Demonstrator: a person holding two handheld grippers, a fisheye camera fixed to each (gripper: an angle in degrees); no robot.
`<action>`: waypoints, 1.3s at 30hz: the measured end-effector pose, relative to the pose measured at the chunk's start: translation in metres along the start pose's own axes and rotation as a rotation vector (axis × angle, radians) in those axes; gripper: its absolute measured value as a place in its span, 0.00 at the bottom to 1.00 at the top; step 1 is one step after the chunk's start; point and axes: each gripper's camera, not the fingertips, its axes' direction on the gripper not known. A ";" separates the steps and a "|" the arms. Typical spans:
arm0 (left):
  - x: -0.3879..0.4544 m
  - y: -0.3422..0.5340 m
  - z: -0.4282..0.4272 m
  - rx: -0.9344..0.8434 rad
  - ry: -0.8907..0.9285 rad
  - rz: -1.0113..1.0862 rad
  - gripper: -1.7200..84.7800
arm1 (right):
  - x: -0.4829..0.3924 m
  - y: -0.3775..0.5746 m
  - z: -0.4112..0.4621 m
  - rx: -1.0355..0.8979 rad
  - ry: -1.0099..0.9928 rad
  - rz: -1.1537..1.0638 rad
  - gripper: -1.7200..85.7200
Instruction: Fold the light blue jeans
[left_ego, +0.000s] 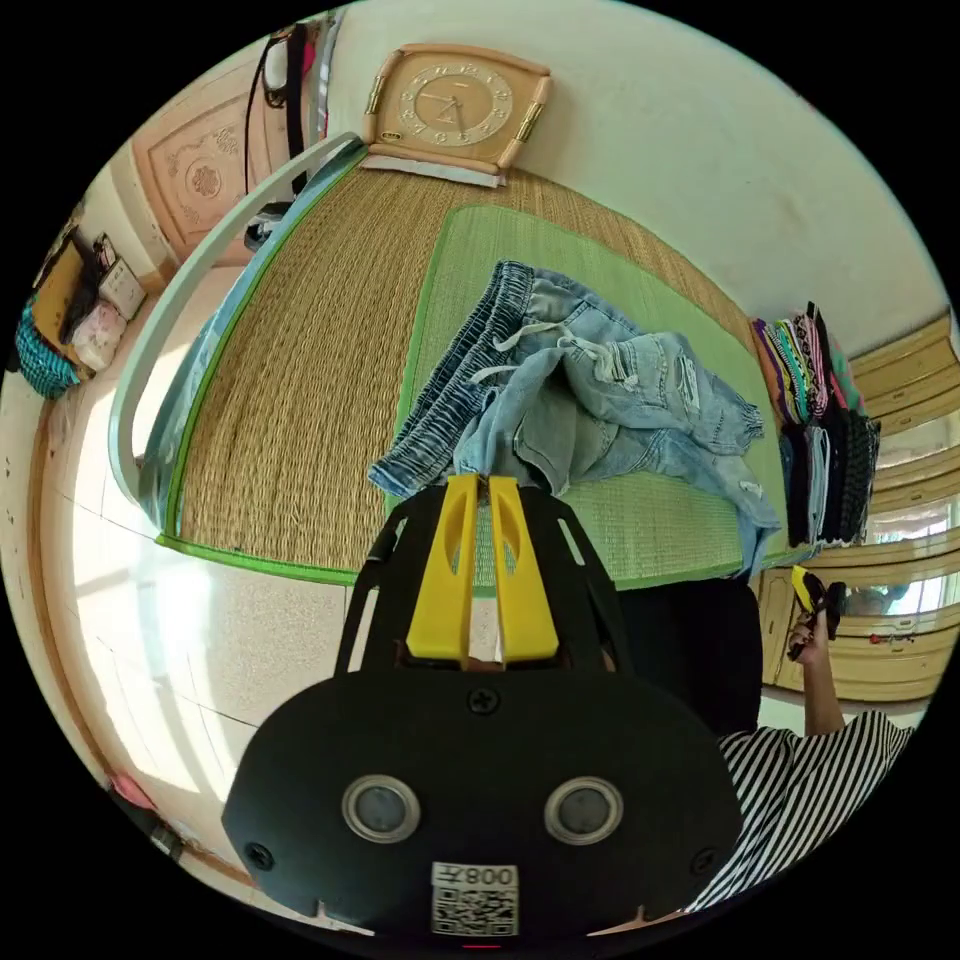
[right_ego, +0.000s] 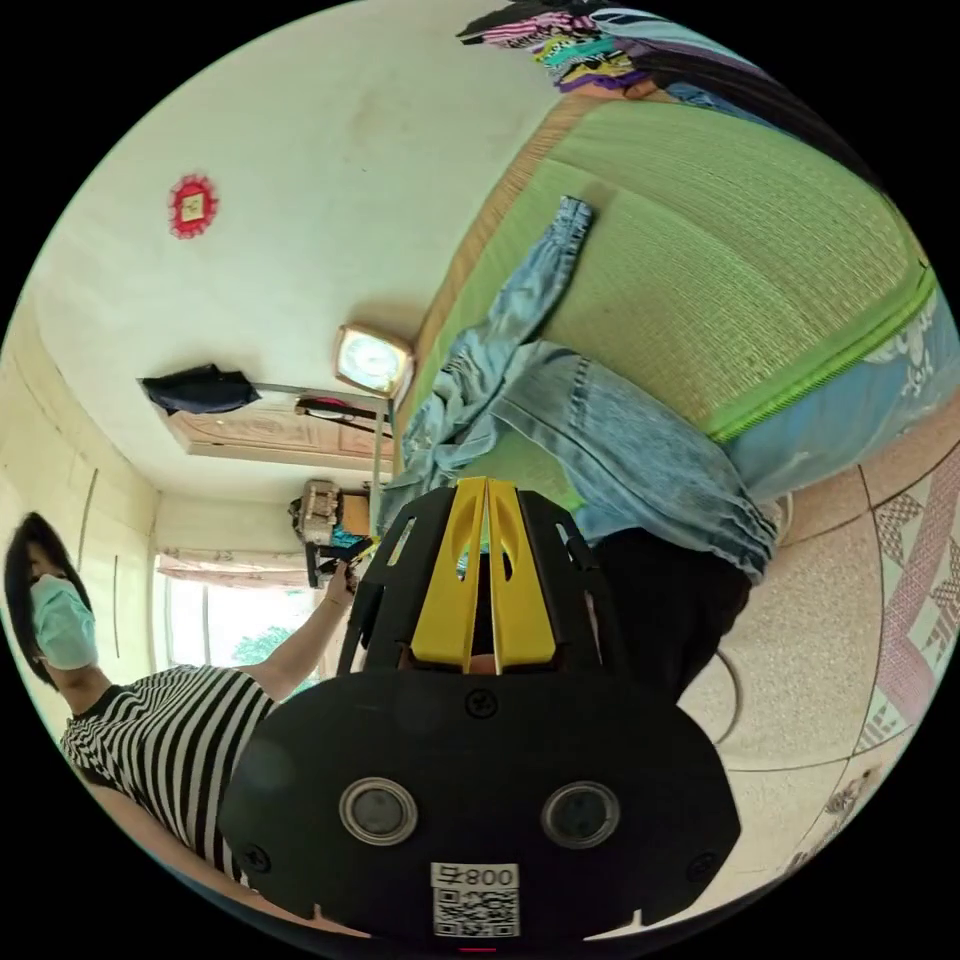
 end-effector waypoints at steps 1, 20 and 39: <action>-0.002 0.003 0.003 0.018 0.032 -0.022 0.06 | -0.001 -0.003 0.004 -0.003 0.040 0.009 0.04; 0.231 -0.104 0.082 0.109 0.247 0.650 0.13 | -0.126 -0.132 0.220 -0.339 0.873 -0.308 0.15; 0.289 -0.235 0.179 -0.025 0.264 0.747 0.03 | -0.242 -0.215 0.263 -0.481 0.966 -0.466 0.01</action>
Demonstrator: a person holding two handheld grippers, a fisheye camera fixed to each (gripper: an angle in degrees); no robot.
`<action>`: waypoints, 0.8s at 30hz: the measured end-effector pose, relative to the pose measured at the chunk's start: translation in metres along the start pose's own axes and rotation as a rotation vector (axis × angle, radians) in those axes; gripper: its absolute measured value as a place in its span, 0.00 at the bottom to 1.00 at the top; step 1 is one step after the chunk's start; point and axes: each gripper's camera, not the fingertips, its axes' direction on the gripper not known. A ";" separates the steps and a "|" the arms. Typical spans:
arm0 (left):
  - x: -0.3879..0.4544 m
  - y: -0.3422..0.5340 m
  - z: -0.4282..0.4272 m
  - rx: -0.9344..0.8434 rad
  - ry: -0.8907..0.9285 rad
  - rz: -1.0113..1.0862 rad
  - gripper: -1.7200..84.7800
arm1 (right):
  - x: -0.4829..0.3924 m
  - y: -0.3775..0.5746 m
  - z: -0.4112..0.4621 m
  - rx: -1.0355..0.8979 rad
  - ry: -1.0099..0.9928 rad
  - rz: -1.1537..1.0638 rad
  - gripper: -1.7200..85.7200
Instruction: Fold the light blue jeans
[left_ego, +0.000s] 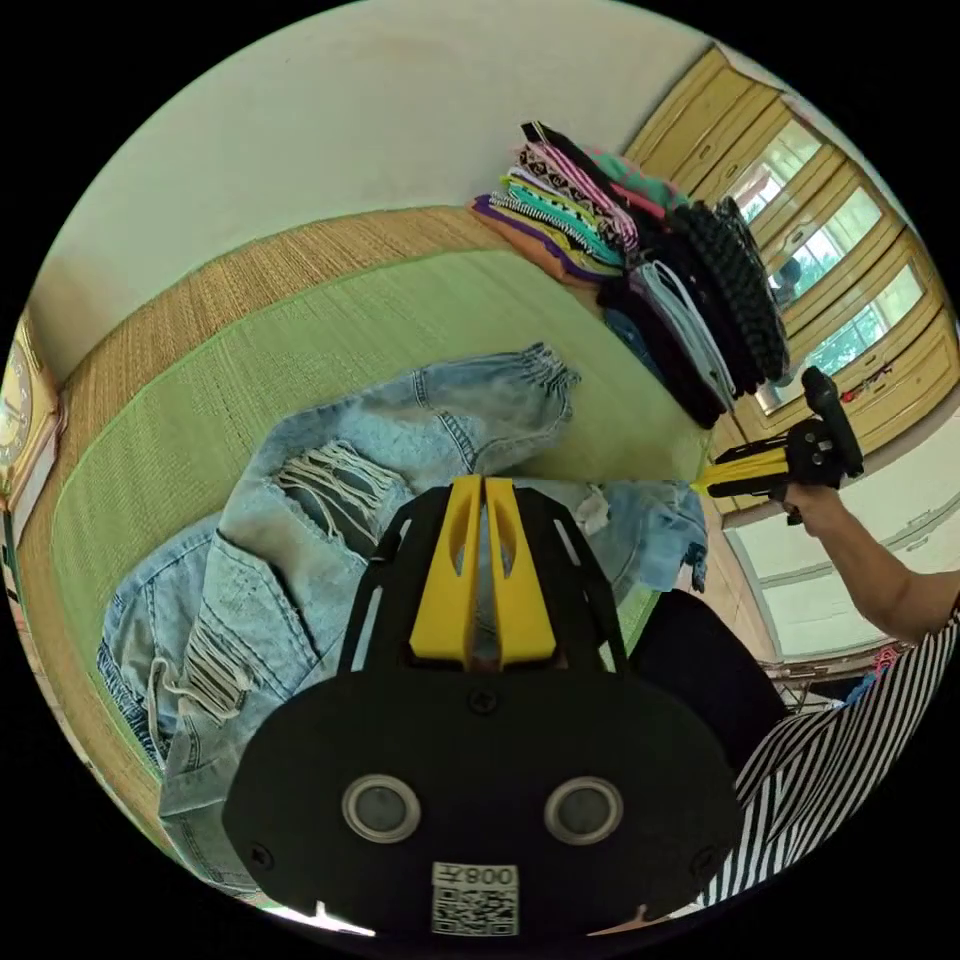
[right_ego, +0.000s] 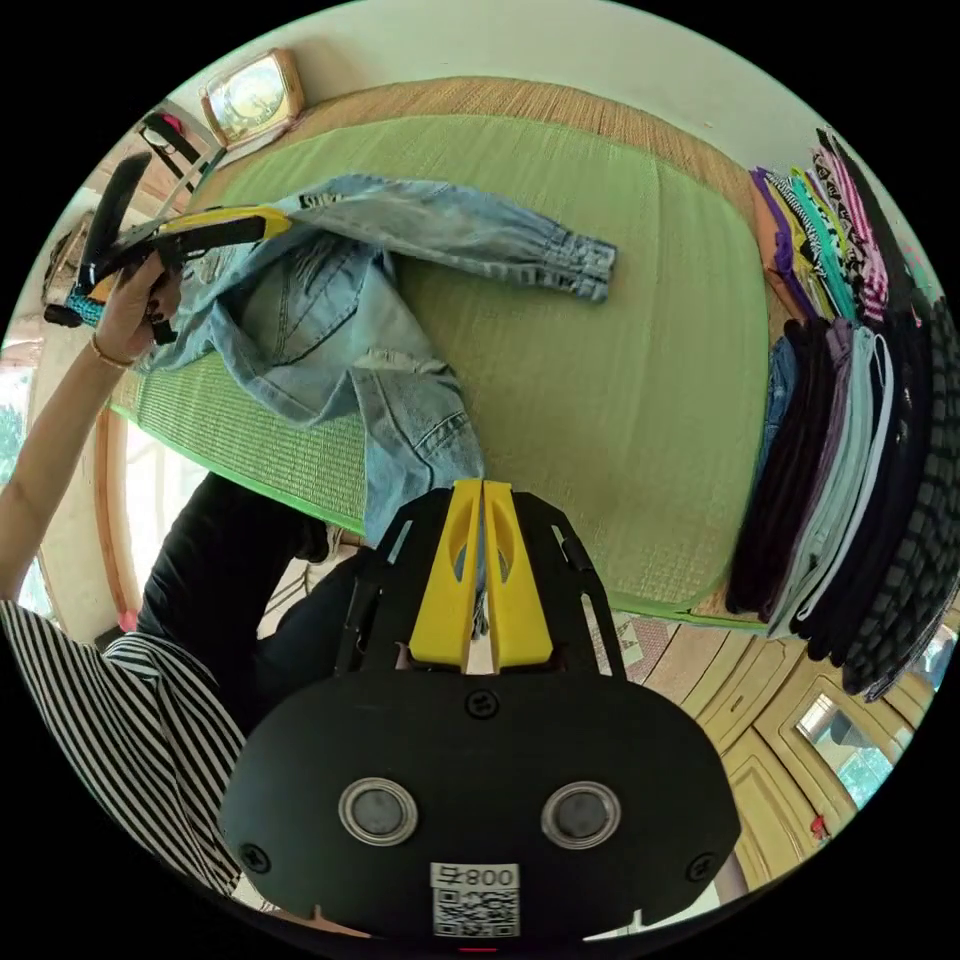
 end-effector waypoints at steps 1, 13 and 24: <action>-0.005 0.000 -0.008 0.038 0.017 -0.011 0.02 | 0.004 -0.005 -0.010 0.010 0.003 0.001 0.01; -0.035 0.047 -0.119 0.582 0.379 0.066 0.02 | 0.060 -0.148 -0.180 0.206 0.343 0.010 0.02; -0.073 0.076 0.019 0.250 0.416 -0.099 0.02 | 0.105 -0.079 -0.019 0.191 -0.519 0.142 0.11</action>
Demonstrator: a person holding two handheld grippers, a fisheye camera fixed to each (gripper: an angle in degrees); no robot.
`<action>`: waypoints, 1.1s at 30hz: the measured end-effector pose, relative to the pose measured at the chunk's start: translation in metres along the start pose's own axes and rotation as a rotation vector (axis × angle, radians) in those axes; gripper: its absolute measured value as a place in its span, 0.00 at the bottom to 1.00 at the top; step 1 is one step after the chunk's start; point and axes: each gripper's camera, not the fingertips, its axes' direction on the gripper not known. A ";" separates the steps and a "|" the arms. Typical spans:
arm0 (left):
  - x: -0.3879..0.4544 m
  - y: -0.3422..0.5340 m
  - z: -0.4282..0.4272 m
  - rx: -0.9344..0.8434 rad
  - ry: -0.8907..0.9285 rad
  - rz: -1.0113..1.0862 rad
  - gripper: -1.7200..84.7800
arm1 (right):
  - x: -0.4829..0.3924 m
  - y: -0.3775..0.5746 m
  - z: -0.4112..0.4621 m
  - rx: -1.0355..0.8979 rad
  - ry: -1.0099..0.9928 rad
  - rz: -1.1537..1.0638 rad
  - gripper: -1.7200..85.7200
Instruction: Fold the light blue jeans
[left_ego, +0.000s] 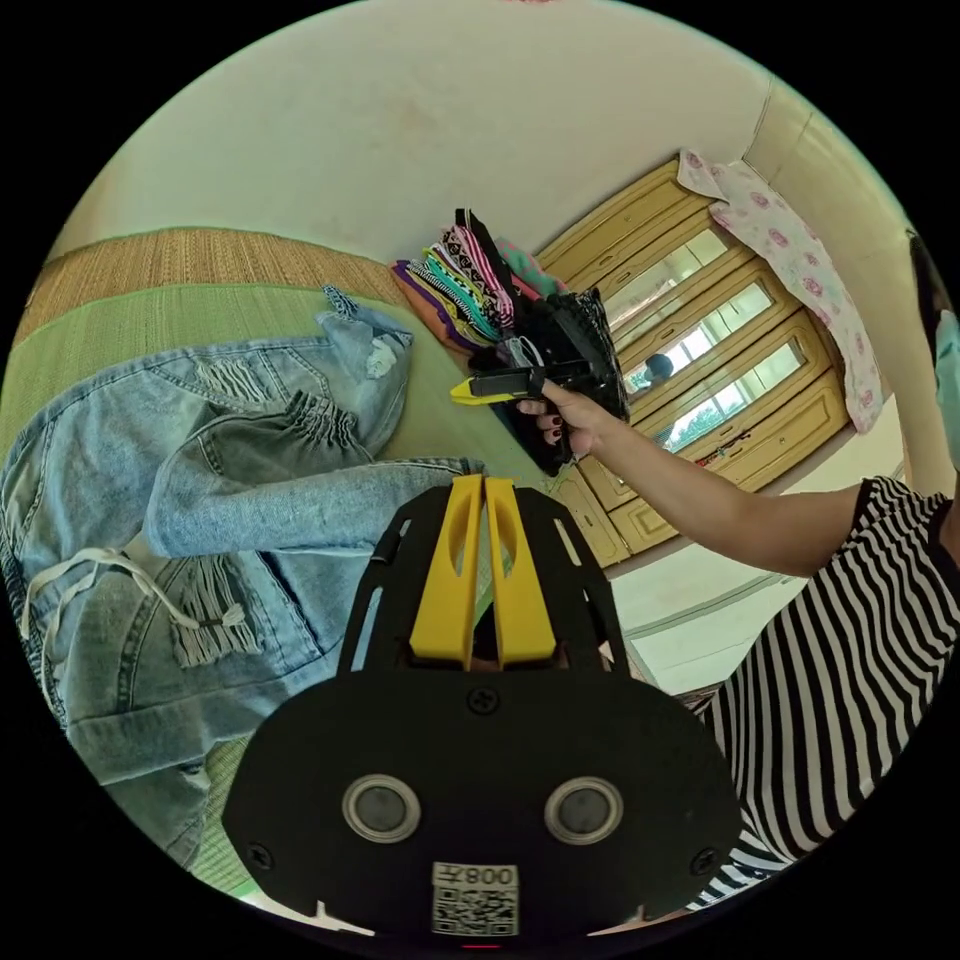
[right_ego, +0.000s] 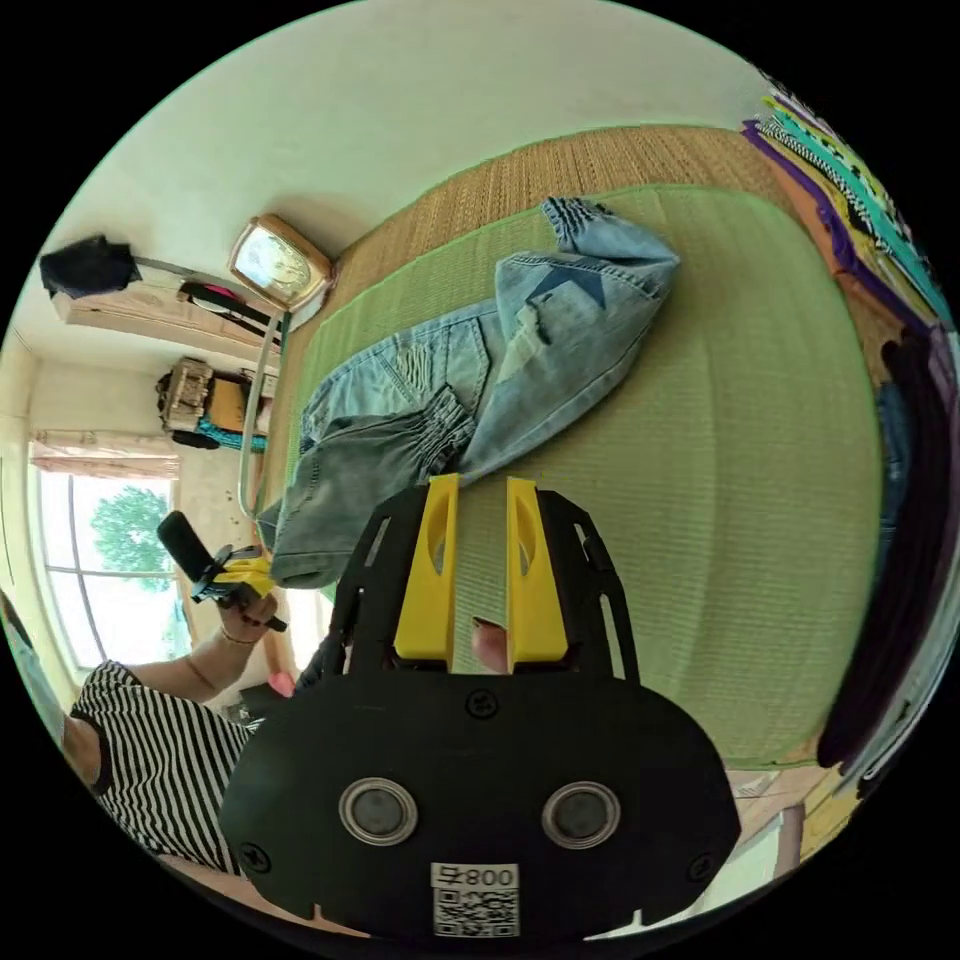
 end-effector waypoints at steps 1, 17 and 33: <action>-0.003 0.001 0.002 -0.005 0.002 -0.005 0.02 | 0.002 0.002 0.007 0.005 -0.034 0.010 0.11; -0.057 0.045 0.013 -0.124 0.029 -0.024 0.06 | -0.060 -0.055 0.104 -0.095 0.348 -0.235 0.13; -0.180 0.235 -0.152 0.648 0.073 -0.906 0.17 | -0.068 -0.025 0.077 -0.151 0.303 -0.268 0.04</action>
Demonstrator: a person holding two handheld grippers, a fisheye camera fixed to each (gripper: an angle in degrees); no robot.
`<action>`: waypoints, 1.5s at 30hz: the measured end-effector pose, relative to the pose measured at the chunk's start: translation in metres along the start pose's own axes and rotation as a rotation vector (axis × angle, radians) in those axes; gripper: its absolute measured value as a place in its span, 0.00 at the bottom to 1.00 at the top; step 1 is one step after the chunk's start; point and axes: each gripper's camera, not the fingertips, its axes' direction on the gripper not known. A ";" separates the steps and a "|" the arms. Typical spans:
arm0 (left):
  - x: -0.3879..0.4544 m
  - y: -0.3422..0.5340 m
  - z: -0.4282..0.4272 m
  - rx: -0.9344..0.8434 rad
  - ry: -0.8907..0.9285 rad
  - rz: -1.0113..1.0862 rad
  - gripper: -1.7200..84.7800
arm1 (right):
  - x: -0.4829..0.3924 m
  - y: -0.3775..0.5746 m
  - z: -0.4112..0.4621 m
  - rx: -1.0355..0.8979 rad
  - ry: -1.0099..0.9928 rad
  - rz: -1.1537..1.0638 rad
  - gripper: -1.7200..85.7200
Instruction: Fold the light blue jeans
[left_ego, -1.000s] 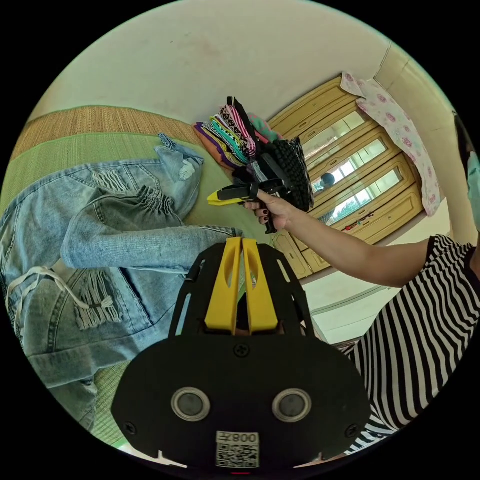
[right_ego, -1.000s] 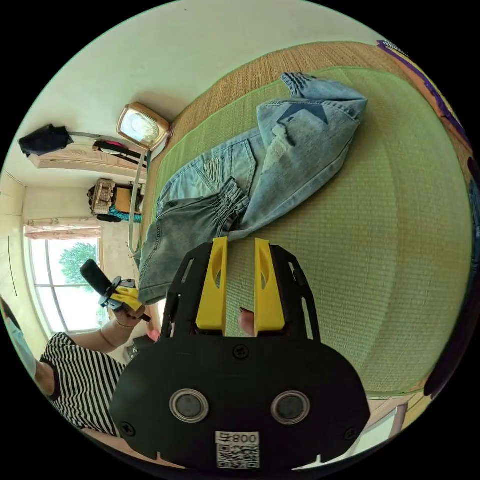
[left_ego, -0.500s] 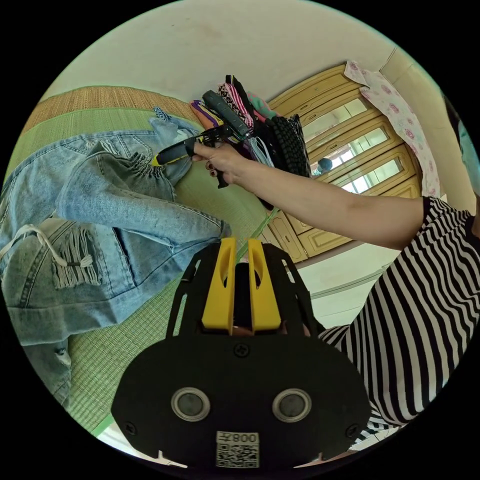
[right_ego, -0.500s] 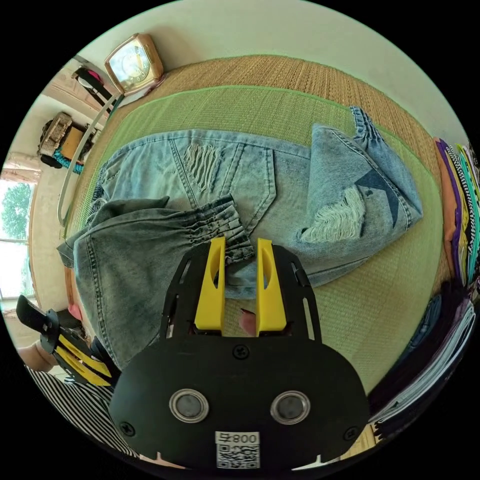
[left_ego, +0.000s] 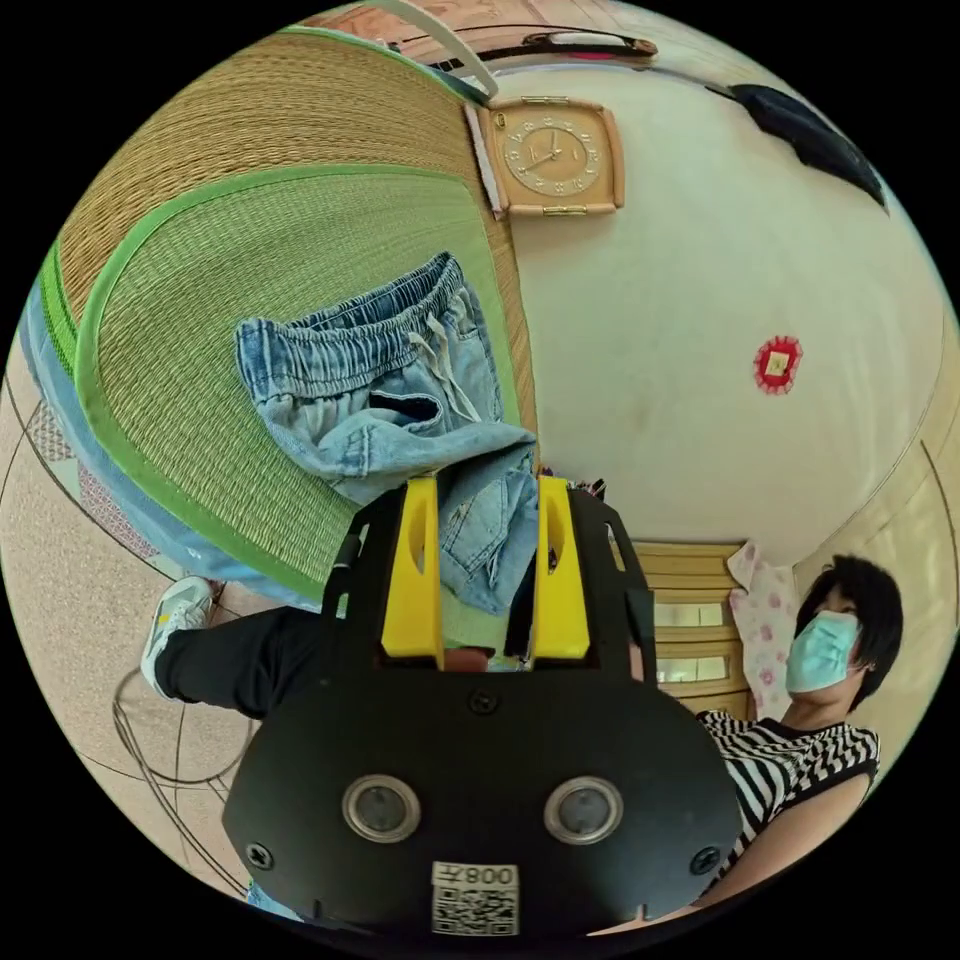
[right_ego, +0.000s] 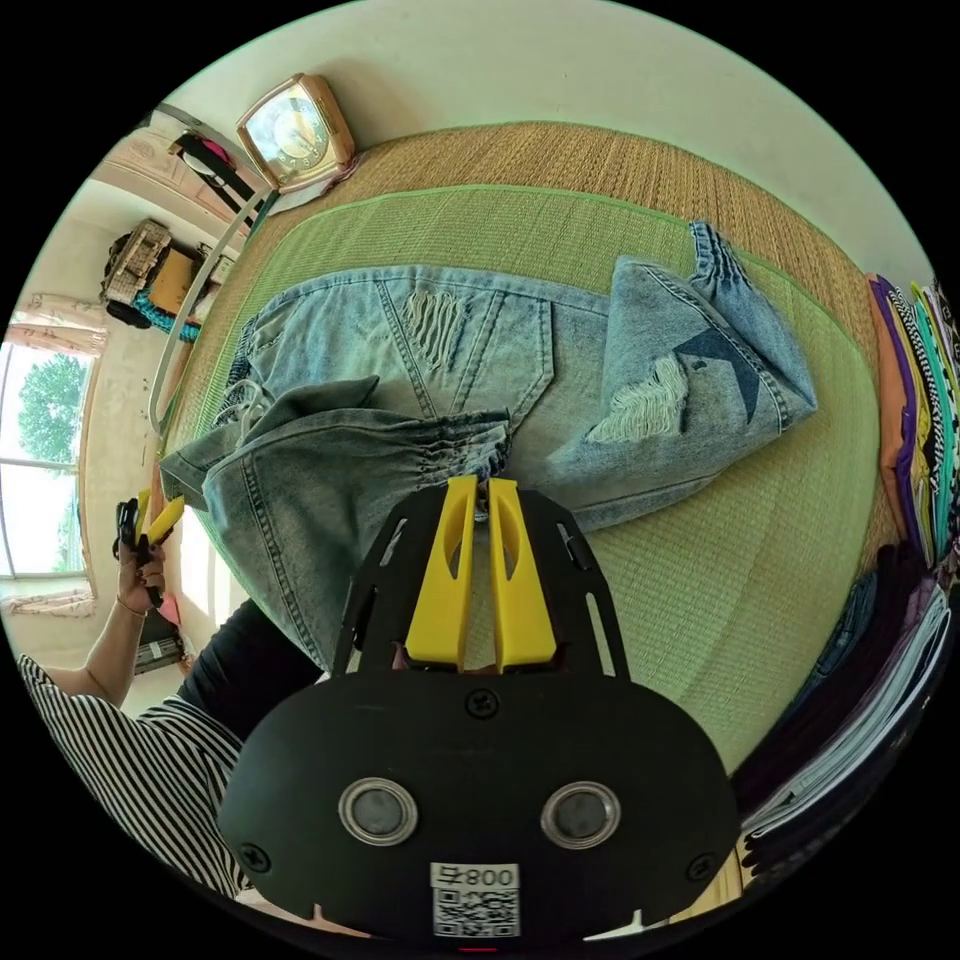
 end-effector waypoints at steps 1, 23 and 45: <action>-0.004 -0.001 -0.002 0.014 0.020 -0.017 0.17 | 0.000 0.004 -0.005 0.006 -0.009 0.001 0.04; -0.009 0.017 -0.037 -0.074 0.017 -0.013 0.08 | 0.111 0.223 -0.101 -0.055 0.322 0.524 0.02; 0.174 0.033 -0.006 0.027 -0.825 0.558 0.03 | -0.021 0.161 0.039 -0.136 0.177 0.160 0.02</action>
